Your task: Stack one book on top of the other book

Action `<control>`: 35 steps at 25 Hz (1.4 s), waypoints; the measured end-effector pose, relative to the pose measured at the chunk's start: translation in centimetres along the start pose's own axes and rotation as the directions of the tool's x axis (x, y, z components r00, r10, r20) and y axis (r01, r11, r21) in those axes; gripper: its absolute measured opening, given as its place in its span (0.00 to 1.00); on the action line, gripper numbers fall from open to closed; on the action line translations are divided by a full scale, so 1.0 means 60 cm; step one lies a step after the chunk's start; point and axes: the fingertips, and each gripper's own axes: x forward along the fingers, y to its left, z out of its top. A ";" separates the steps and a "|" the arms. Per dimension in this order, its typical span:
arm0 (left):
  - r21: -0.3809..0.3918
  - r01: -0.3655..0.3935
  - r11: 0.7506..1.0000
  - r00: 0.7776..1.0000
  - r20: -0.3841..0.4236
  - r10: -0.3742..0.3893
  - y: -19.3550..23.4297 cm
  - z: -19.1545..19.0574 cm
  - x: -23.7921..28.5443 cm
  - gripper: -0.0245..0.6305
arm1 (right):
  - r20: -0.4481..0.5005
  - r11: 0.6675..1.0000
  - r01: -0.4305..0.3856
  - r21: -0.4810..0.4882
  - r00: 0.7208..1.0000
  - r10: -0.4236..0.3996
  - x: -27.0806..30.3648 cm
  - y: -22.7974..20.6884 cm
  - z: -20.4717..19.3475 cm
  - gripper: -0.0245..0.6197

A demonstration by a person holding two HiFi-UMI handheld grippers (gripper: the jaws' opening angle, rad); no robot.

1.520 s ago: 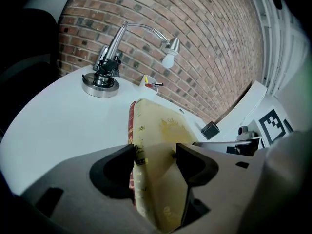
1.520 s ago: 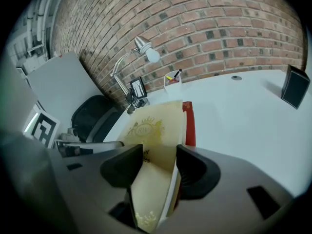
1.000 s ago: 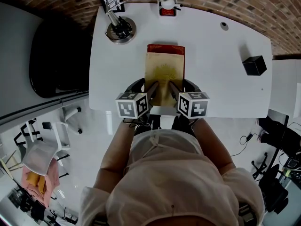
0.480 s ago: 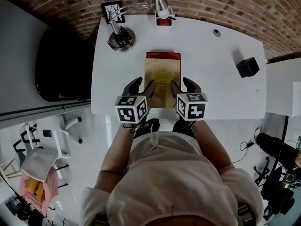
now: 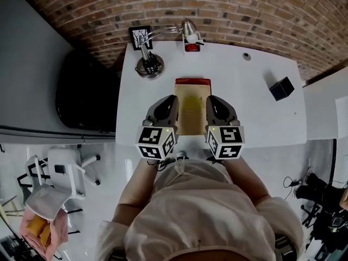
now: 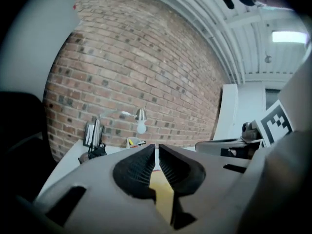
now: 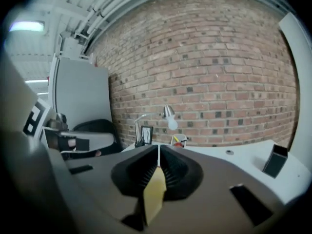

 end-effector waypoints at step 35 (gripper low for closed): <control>0.263 0.026 0.964 0.958 0.267 -0.099 -0.026 0.093 -0.088 0.10 | 0.308 0.988 0.022 -0.156 0.951 0.027 -0.074 0.079 0.062 0.08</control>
